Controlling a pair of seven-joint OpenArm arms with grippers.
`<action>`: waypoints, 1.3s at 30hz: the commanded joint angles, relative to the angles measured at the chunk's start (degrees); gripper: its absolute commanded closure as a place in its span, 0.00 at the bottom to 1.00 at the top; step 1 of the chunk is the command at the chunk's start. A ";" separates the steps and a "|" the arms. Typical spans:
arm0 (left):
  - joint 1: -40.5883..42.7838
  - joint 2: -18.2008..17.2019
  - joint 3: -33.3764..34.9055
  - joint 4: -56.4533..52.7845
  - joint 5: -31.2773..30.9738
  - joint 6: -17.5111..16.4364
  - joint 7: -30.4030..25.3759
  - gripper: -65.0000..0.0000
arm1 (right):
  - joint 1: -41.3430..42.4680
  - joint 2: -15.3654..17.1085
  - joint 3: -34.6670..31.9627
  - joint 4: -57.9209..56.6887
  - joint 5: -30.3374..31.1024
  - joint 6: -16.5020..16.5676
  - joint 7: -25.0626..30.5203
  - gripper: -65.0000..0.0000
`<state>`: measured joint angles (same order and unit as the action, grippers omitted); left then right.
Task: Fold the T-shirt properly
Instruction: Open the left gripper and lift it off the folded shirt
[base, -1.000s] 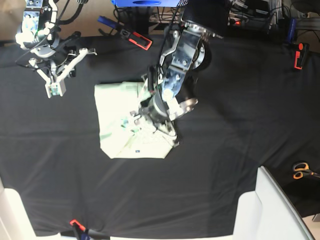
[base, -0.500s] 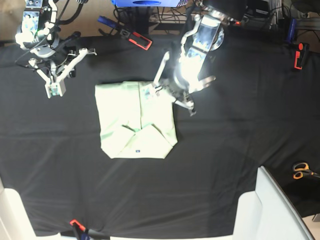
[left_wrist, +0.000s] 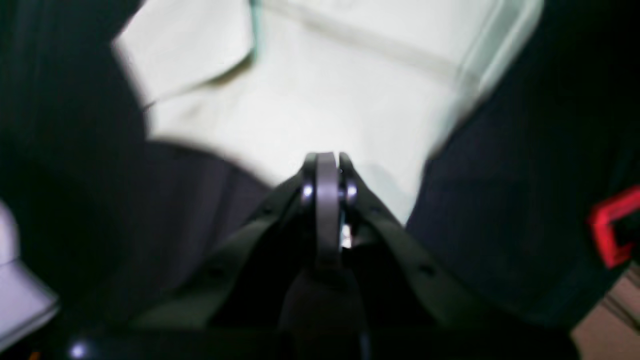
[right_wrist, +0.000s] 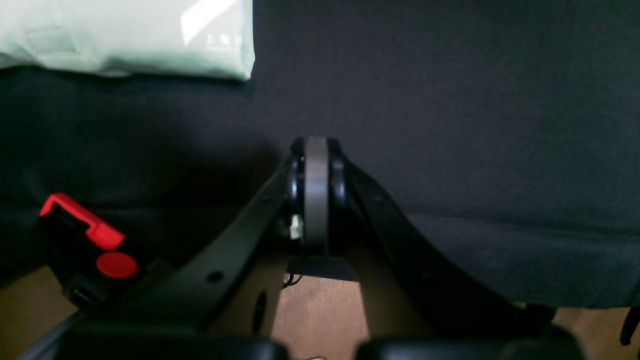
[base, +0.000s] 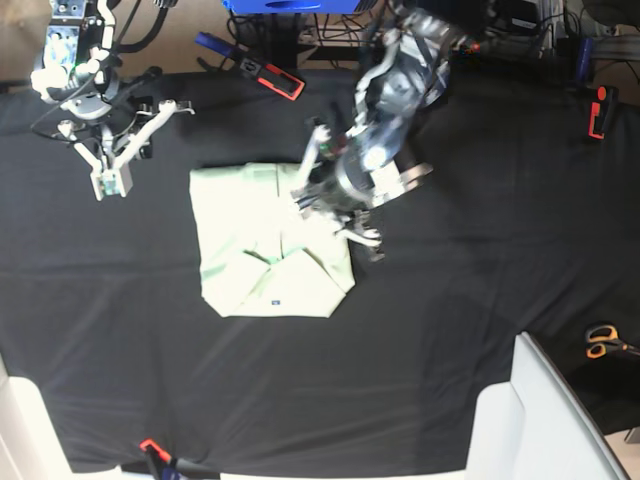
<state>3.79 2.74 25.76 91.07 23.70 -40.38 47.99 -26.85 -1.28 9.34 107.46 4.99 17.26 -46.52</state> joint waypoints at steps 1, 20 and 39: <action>-1.02 0.99 0.13 -1.70 -0.19 0.42 -0.65 1.00 | 0.08 0.09 0.02 0.98 0.24 -0.07 0.94 1.00; 5.39 -5.34 -5.85 11.04 -0.19 3.50 1.46 1.00 | 3.60 0.53 -0.16 0.98 0.24 -0.07 0.94 1.00; 21.31 -9.56 -36.97 8.05 -0.19 3.50 -10.05 1.00 | 8.79 2.29 -8.86 -4.82 2.08 7.75 2.87 1.00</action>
<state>25.10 -6.28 -10.94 98.15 23.64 -37.19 38.83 -18.44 0.67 0.25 101.75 6.83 25.12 -45.10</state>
